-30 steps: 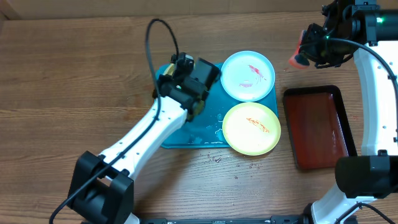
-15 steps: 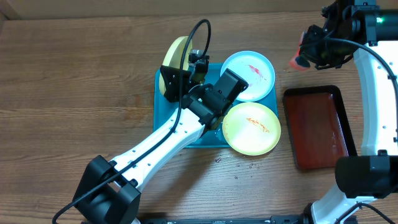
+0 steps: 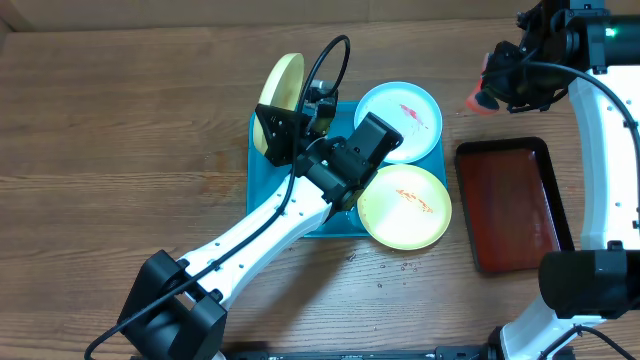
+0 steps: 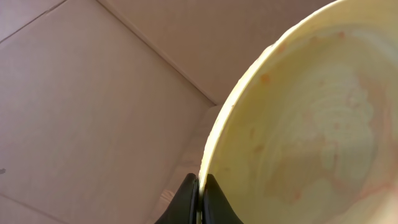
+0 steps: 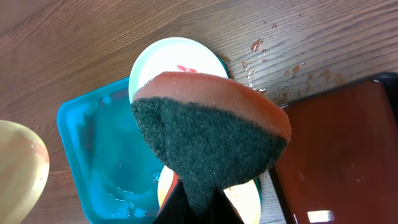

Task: Clean dirty plates on tray and stack at the side
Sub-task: 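Lift the cleaned yellow plate with the left gripper and move it left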

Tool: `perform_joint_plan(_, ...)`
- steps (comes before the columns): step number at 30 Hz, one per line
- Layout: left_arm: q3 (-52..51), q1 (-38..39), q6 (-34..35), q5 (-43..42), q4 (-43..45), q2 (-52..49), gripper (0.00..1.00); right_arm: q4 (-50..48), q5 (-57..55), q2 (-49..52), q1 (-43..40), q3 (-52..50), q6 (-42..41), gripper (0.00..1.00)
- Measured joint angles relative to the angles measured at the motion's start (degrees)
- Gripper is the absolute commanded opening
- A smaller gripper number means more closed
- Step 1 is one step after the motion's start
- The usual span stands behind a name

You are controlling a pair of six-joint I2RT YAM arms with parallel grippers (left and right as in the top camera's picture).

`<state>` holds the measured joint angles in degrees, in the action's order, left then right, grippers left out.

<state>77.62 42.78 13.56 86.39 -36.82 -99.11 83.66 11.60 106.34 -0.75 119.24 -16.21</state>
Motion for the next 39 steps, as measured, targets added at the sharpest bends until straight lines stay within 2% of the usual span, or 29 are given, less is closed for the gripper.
perform_joint_plan(6, 0.0, 0.0, 0.0, -1.38, 0.0, 0.0, 0.04, 0.35, 0.02, 0.0, 0.0, 0.0, 0.5, 0.04)
perform_joint_plan(9, 0.0, 0.0, 0.0, -5.44, -0.66, 0.0, 0.04, 0.44, 0.0, 0.0, 0.0, 0.0, 0.81, 0.04)
perform_joint_plan(15, 0.15, -1.01, 1.79, -22.95, -6.14, 0.0, 0.04, 0.81, 0.0, 0.0, 0.0, 0.0, 1.05, 0.04)
perform_joint_plan(18, 0.22, -3.98, 4.13, -33.62, -9.46, 0.0, 0.04, 0.94, 0.0, 0.0, 0.0, 0.0, 1.22, 0.04)
perform_joint_plan(23, 0.26, -14.69, 7.13, -53.33, -12.33, 0.0, 0.04, 0.98, 0.0, 0.0, 0.0, 0.0, 1.22, 0.04)
perform_joint_plan(30, 0.28, -34.56, 7.5, -80.67, -11.21, 2.03, 0.04, 0.94, 0.0, 0.0, 0.0, 0.0, 1.29, 0.04)
perform_joint_plan(34, 0.33, -45.51, 7.52, -88.39, -12.72, 2.64, 0.04, 0.83, -0.02, 0.0, 0.0, 0.0, 1.25, 0.04)
perform_joint_plan(39, 0.33, -56.15, 7.52, -90.38, -13.35, 2.62, 0.04, 0.83, 0.0, 0.0, 0.0, 0.0, 1.27, 0.04)
